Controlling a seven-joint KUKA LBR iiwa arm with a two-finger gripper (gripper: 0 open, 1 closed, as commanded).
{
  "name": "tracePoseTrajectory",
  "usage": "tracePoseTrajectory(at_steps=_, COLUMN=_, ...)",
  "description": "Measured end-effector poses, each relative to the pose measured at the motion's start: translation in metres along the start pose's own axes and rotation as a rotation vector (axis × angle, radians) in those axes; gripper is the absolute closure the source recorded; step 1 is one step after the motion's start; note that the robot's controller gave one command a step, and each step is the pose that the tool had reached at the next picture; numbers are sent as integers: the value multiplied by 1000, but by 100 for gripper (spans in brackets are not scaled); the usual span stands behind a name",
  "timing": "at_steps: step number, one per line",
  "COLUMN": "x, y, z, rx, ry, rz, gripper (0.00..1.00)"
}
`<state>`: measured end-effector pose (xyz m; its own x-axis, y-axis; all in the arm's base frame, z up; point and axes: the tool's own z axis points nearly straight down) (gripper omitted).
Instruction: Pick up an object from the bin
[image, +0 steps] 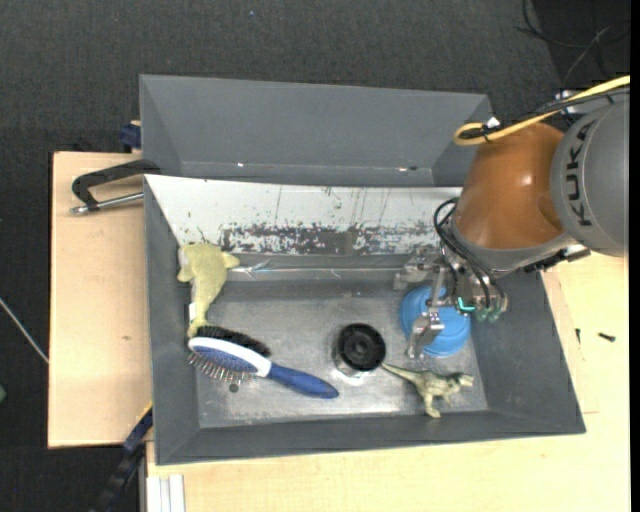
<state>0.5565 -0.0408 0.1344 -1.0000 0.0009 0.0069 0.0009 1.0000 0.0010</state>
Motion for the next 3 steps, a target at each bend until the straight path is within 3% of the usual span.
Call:
tracePoseTrajectory(at_steps=1, x=-3, y=25, z=56, rx=2, ry=-9, rz=-579, gripper=0)
tracePoseTrajectory(at_steps=2, x=30, y=73, z=61, rx=5, ry=-18, rz=-655, gripper=0)
tracePoseTrajectory(at_steps=3, x=27, y=73, z=59, rx=4, ry=-27, rz=-652, gripper=100)
